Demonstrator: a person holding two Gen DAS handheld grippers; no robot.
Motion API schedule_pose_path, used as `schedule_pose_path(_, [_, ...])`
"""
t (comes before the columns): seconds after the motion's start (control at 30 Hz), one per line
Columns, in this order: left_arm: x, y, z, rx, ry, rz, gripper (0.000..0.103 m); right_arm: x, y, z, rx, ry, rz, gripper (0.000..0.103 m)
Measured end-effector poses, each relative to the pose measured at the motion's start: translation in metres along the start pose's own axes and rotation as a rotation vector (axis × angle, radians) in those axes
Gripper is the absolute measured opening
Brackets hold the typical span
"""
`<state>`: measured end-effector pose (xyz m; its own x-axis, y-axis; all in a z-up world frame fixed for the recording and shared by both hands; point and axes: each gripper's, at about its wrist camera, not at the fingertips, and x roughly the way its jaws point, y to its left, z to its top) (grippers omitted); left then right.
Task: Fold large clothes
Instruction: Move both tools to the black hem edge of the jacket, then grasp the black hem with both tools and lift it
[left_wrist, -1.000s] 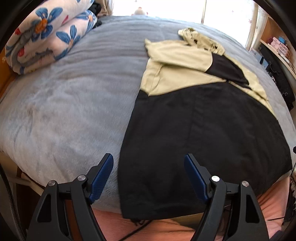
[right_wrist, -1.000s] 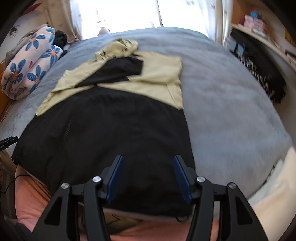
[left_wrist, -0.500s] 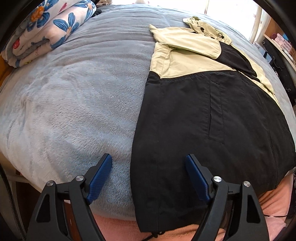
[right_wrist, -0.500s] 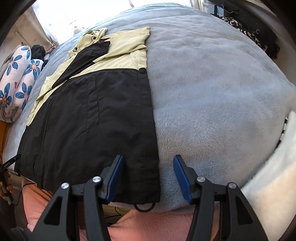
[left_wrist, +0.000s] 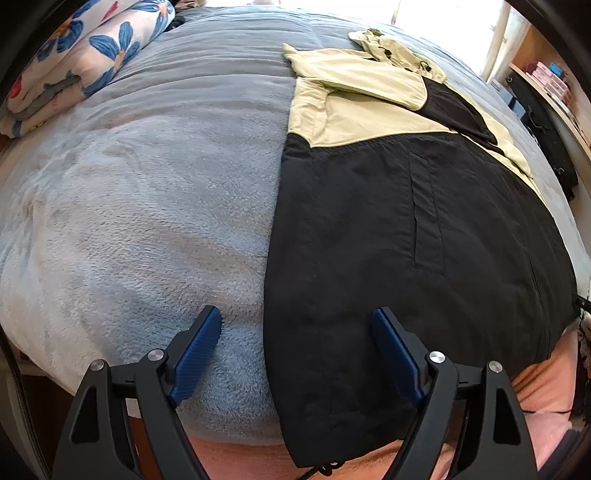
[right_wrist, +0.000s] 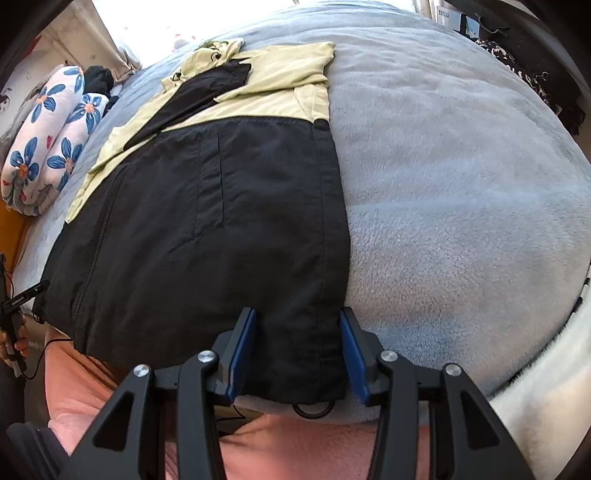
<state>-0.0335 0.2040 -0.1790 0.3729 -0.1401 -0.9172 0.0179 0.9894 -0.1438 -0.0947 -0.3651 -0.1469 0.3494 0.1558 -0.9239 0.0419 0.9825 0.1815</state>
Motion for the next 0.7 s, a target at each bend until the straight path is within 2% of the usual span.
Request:
schedule_pose_path(0.1, [0.003,-0.002,-0.002,0.002,0.003,-0.022,0.08,0.007,0.005,0.001,-0.015,0.004,-0.028,0.048])
schedule_pose_path(0.17, [0.006,-0.006,-0.002,-0.003,0.008,-0.03,0.069,0.009,0.007,0.001,-0.025,0.001,-0.042,0.048])
schedule_pose_path(0.2, [0.006,-0.009,-0.002,-0.003,0.007,-0.038,0.055,0.009,0.009,0.001,-0.032,-0.004,-0.051,0.046])
schedule_pose_path(0.23, [0.005,-0.011,-0.003,-0.001,0.008,-0.039,0.036,0.009,0.009,0.001,-0.035,-0.006,-0.054,0.045])
schedule_pose_path(0.27, [0.004,-0.014,-0.002,-0.005,0.01,-0.04,0.025,0.008,0.01,0.001,-0.038,-0.011,-0.053,0.038])
schedule_pose_path(0.3, [0.004,-0.015,-0.001,-0.014,0.018,-0.058,0.007,0.006,0.01,0.001,-0.04,-0.014,-0.053,0.026])
schedule_pose_path(0.4, [0.003,-0.026,-0.001,-0.022,0.022,-0.014,0.004,-0.001,0.013,0.003,-0.035,-0.027,-0.046,0.011])
schedule_pose_path(0.5, [-0.007,-0.033,-0.002,-0.04,0.004,0.028,0.002,-0.012,0.019,0.003,-0.04,-0.057,-0.074,0.008])
schedule_pose_path(0.7, [-0.034,-0.036,-0.01,-0.081,-0.036,0.01,0.001,-0.048,0.025,0.002,-0.044,-0.13,-0.072,0.007])
